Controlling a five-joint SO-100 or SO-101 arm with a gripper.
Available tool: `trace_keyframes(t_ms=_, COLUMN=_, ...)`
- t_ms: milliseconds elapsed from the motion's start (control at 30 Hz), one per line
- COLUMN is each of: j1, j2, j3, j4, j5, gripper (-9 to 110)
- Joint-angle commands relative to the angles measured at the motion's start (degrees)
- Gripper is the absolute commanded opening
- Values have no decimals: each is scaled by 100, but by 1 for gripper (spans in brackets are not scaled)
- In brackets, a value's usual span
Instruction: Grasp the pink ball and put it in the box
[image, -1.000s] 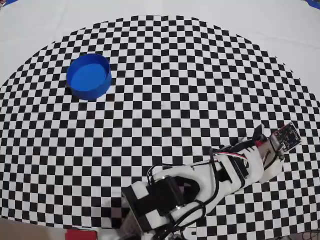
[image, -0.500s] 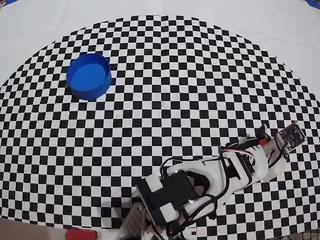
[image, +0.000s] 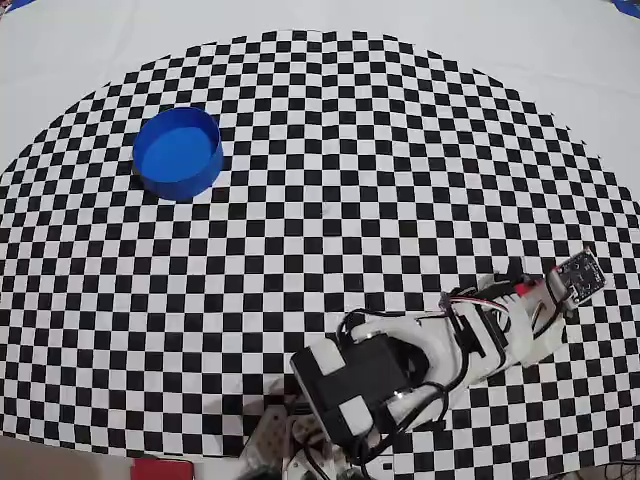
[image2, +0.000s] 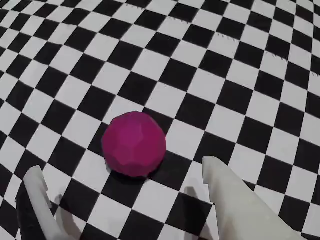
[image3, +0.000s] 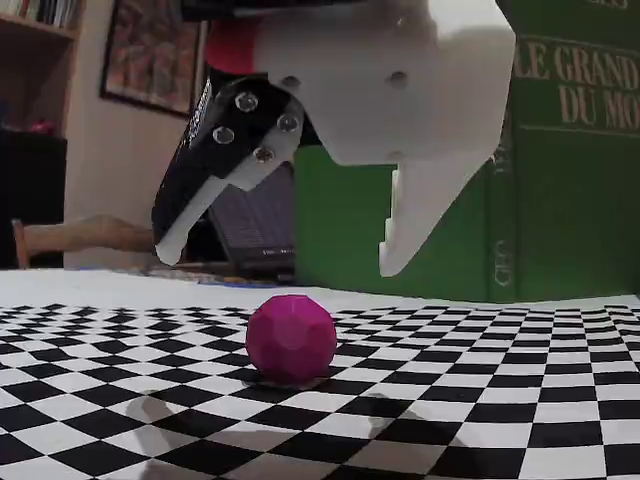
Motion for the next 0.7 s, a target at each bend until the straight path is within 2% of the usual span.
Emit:
trace_keyframes(t_ms=0, j1=9, j2=-79, j3=-413, j4=18, j5=-44, gripper=38)
trace_keyframes(t_ms=667, j1=53, j2=-712, j3=-888, j4=-18, j5=-44, gripper=38)
